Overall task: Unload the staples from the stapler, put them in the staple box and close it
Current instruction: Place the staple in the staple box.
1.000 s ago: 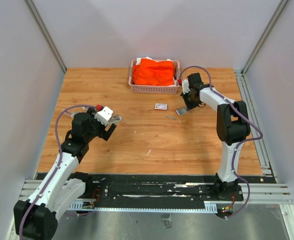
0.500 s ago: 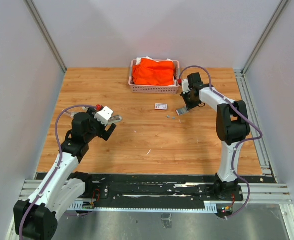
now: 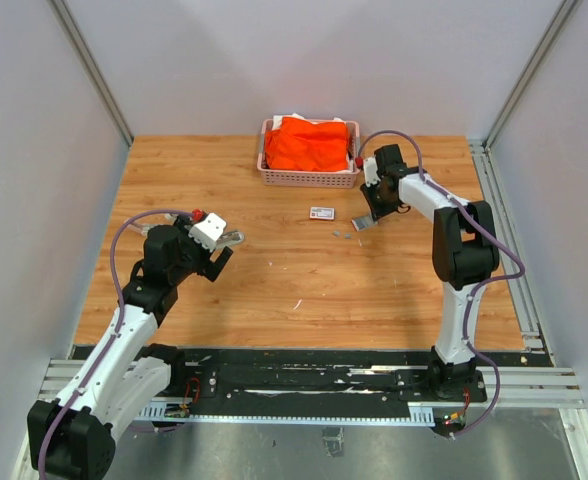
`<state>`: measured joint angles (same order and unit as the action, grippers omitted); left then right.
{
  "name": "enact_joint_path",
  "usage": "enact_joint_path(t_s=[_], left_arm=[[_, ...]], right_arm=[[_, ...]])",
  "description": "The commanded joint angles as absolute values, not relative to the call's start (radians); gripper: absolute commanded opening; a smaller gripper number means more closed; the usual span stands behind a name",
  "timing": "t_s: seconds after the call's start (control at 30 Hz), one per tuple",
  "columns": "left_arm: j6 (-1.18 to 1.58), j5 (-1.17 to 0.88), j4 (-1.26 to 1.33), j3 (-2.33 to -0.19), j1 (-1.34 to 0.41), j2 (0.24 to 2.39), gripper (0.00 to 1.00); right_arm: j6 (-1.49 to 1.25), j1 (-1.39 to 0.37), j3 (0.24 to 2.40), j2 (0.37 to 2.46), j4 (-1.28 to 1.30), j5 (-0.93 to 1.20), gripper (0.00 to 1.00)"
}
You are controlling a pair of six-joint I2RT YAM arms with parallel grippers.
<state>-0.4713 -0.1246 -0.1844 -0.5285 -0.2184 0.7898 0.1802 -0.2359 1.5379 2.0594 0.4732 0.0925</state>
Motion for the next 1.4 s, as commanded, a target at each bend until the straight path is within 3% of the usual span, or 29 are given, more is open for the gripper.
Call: enact_joint_path(t_s=[0.0, 1.37], left_arm=[[-0.483, -0.126, -0.158, -0.518, -0.221, 0.785, 0.98], [-0.484, -0.123, -0.155, -0.518, -0.221, 0.789, 0.98]], right_arm=[[0.183, -0.245, 1.582, 2.077, 0.498, 0.076, 0.24], [0.181, -0.263, 1.593, 2.095, 0.532, 0.108, 0.27]])
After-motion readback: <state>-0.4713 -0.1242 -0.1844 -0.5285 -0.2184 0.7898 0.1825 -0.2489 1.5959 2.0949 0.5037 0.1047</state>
